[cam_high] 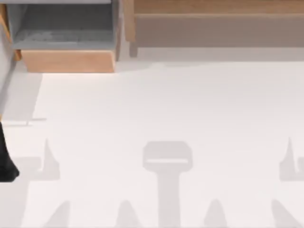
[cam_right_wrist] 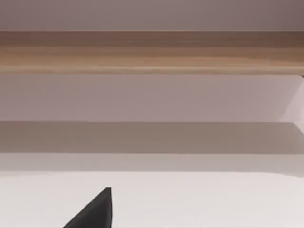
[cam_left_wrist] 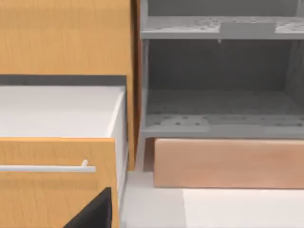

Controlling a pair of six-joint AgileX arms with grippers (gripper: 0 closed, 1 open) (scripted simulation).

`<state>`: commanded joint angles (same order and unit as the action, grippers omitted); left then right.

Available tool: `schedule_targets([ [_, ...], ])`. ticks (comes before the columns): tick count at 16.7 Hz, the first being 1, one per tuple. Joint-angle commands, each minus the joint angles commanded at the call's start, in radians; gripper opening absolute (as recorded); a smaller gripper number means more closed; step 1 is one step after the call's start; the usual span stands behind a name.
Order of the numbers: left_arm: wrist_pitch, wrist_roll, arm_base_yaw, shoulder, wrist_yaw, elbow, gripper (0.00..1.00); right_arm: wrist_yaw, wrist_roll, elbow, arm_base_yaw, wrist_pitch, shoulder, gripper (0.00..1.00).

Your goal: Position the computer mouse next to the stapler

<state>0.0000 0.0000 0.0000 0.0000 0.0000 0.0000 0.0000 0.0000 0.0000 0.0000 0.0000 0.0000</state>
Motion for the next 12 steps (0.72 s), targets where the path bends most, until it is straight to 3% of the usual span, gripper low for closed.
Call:
schedule_targets([
  [6, -0.055, 0.023, 0.007, 0.096, 0.007, 0.097, 1.00, 0.000, 0.000, 0.000, 0.000, 0.000, 0.000, 1.00],
  [12, -0.291, 0.119, 0.051, 0.540, 0.025, 0.539, 1.00, 0.000, 0.000, 0.000, 0.000, 0.000, 0.000, 1.00],
])
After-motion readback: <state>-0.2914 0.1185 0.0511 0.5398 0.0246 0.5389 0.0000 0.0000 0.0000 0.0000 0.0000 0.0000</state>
